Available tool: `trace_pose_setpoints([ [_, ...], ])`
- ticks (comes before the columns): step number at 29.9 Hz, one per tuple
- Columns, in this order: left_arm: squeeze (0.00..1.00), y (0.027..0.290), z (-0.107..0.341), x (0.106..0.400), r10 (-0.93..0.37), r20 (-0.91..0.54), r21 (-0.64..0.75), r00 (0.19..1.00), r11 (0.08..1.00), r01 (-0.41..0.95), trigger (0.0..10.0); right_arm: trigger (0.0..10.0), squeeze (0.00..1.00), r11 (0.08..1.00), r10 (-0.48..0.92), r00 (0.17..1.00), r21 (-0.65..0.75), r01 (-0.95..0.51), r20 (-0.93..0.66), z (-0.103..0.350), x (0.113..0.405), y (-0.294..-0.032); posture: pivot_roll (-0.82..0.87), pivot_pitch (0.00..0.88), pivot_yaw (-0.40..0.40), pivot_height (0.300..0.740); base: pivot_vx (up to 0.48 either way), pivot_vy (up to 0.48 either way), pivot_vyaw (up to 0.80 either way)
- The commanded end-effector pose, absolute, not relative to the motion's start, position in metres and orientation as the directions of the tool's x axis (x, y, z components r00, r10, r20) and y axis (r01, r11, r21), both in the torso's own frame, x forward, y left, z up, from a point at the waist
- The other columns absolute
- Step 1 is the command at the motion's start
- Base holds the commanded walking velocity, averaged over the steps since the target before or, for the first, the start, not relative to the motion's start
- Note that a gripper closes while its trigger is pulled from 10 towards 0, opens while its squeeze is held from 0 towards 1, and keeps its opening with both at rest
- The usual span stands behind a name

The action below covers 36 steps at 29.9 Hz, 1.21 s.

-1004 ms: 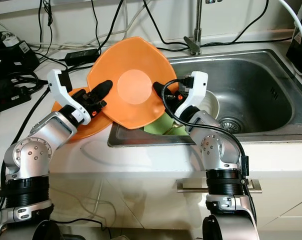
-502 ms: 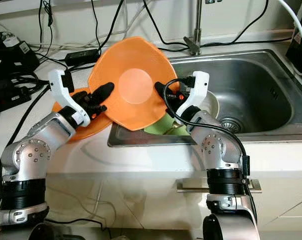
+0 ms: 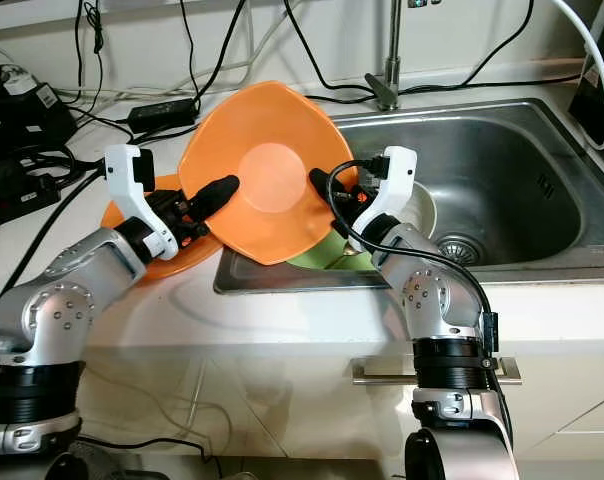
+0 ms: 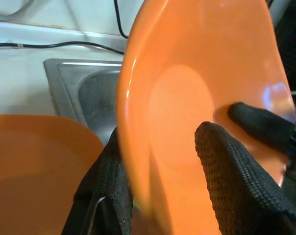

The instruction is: Kitchen organization

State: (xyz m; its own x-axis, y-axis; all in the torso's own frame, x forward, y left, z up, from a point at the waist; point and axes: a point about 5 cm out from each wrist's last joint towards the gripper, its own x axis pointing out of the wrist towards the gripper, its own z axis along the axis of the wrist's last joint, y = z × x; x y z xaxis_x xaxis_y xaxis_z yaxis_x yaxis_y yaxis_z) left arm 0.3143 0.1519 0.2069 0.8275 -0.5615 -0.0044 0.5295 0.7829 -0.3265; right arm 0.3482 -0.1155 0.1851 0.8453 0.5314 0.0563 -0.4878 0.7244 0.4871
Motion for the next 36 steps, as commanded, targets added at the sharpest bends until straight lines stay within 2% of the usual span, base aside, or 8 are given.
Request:
trace_pose_setpoints([
  [1, 1.00, 0.142, 0.220, 0.302, -0.663, 0.038, -0.273, 0.748, 0.713, 0.646, 10.0, 0.0, 0.00, 0.788, 0.442, 0.897, 0.473, -0.394, 0.011, 0.183, 0.356, -0.119, -0.01, 0.024, 0.149, 0.740, 0.000, 0.000, 0.00],
  [16, 1.00, 0.152, 0.196, 0.289, -0.665, -0.091, -0.212, 0.741, 0.740, 0.638, 10.0, 0.0, 0.00, 0.887, 0.229, 0.973, 0.416, -0.201, -0.019, 0.179, 0.370, -0.144, 0.00, 0.022, 0.147, 0.740, 0.000, 0.000, 0.00],
  [29, 1.00, 0.139, 0.169, 0.276, -0.734, -0.228, -0.232, 0.640, 0.679, 0.696, 10.0, 0.0, 0.00, 0.980, 0.064, 0.985, 0.194, -0.032, -0.160, 0.158, 0.379, -0.161, 0.01, 0.023, 0.157, 0.740, 0.000, 0.000, 0.00],
  [30, 1.00, 0.138, 0.168, 0.277, -0.733, -0.234, -0.231, 0.639, 0.681, 0.695, 10.0, 0.3, 0.00, 0.984, 0.057, 0.981, 0.177, -0.023, -0.187, 0.153, 0.380, -0.162, 0.00, 0.023, 0.158, 0.740, 0.000, 0.000, 0.00],
  [32, 1.00, 0.138, 0.165, 0.277, -0.732, -0.242, -0.228, 0.637, 0.681, 0.695, 10.0, 3.7, 0.00, 0.986, 0.052, 0.974, 0.164, -0.016, -0.220, 0.146, 0.380, -0.161, 0.00, 0.024, 0.159, 0.740, 0.000, 0.000, 0.00],
  [34, 1.00, 0.138, 0.165, 0.278, -0.729, -0.246, -0.226, 0.639, 0.684, 0.693, 10.0, 4.2, 0.00, 0.987, 0.065, 0.968, 0.158, -0.027, -0.243, 0.142, 0.380, -0.159, 0.00, 0.024, 0.160, 0.740, 0.000, 0.000, 0.00],
  [35, 1.00, 0.138, 0.165, 0.278, -0.728, -0.245, -0.226, 0.640, 0.685, 0.693, 10.0, 7.1, 0.00, 0.988, 0.068, 0.966, 0.151, -0.030, -0.251, 0.140, 0.381, -0.157, 0.00, 0.024, 0.159, 0.740, 0.000, 0.000, 0.00],
  [36, 1.00, 0.138, 0.165, 0.279, -0.728, -0.244, -0.225, 0.640, 0.685, 0.693, 10.0, 9.3, 0.00, 0.989, 0.073, 0.963, 0.144, -0.036, -0.261, 0.139, 0.382, -0.156, 0.01, 0.025, 0.158, 0.740, 0.000, 0.000, 0.00],
])
